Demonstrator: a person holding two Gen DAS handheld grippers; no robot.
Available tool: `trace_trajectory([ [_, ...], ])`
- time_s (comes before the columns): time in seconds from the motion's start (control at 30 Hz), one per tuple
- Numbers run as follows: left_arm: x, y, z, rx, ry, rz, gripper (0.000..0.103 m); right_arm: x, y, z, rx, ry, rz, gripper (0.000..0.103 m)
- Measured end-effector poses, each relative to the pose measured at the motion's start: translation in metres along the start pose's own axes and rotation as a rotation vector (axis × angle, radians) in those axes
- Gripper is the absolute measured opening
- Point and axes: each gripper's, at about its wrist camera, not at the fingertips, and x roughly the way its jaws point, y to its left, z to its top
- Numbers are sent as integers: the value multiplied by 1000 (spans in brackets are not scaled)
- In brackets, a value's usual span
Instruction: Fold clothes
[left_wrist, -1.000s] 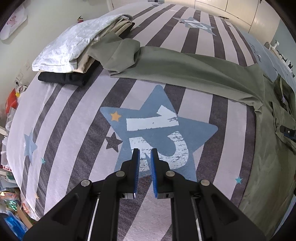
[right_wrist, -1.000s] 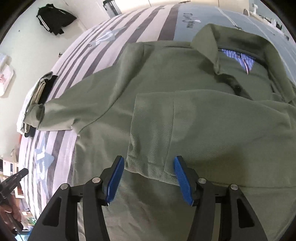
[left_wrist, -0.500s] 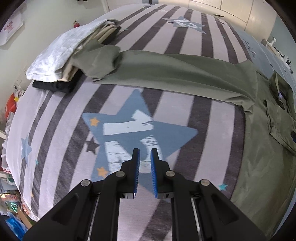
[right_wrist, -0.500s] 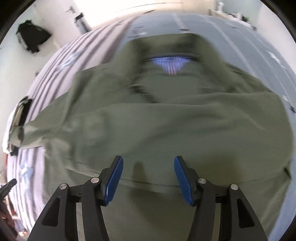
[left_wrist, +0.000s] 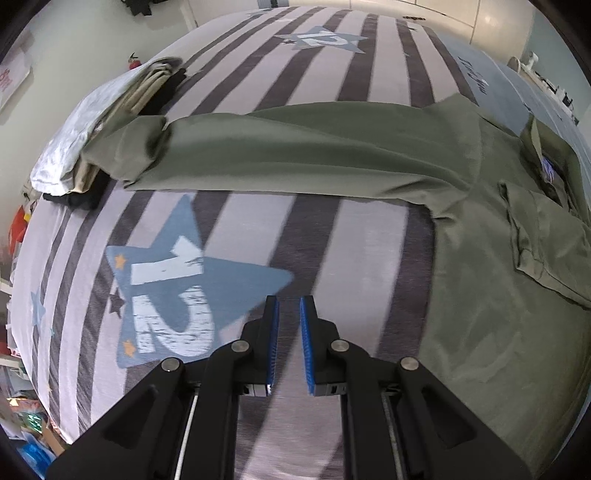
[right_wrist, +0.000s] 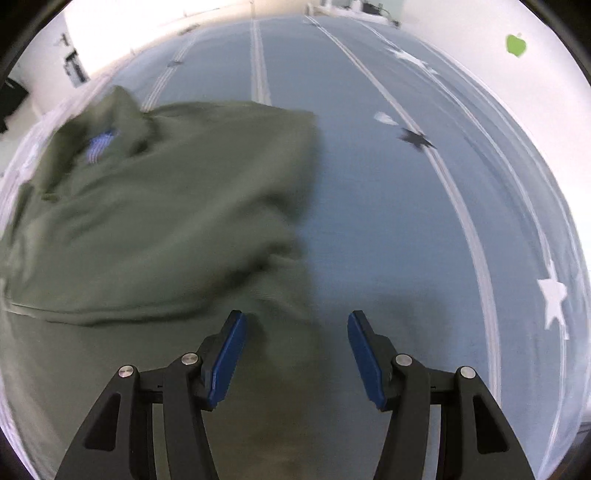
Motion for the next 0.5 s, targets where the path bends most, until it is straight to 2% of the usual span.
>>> trace_trajectory([
  [0.17,-5,-29,0,23,-3,-1,10,5,-30,-2,28,-4,12,56],
  [0.27,-7,-43,1,31,-1,-2,10,6,-18,0,3,-14,71,57],
  [0.37,-8,-50,2,29,-3,-2,10,12,-8,3,-23,-19,58,57],
  [0.43,-10,-52,3,30,-8,-3,10,18,-13,8,17,-22,77,56],
  [0.5,-11,-54,6,33,-19,0,10,19,-22,10,57,-20,85,43],
])
